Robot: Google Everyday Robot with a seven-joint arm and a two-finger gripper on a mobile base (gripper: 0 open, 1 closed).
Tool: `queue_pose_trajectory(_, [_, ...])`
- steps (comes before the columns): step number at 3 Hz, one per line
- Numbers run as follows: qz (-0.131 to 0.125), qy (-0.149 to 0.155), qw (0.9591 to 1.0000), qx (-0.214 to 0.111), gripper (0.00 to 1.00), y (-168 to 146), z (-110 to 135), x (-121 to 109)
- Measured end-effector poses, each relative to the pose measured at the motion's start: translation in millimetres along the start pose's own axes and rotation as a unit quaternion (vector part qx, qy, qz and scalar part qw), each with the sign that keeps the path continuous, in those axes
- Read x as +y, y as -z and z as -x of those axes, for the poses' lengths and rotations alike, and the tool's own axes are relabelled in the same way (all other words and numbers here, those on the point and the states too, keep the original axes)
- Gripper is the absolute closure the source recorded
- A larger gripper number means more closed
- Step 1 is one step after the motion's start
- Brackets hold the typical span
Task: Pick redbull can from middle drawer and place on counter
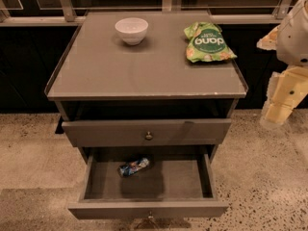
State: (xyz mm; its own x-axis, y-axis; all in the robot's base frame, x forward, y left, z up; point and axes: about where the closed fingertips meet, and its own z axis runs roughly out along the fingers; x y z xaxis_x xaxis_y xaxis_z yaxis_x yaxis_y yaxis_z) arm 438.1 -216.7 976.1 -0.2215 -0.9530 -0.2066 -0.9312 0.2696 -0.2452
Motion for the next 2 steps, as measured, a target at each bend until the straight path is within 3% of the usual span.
queue_pose_trajectory(1, [0.000,0.000,1.0000,0.000,0.00,0.0,0.0,0.0])
queue_pose_trajectory(2, [-0.008,-0.004,0.9998,-0.020,0.00,-8.5,-0.9,2.1])
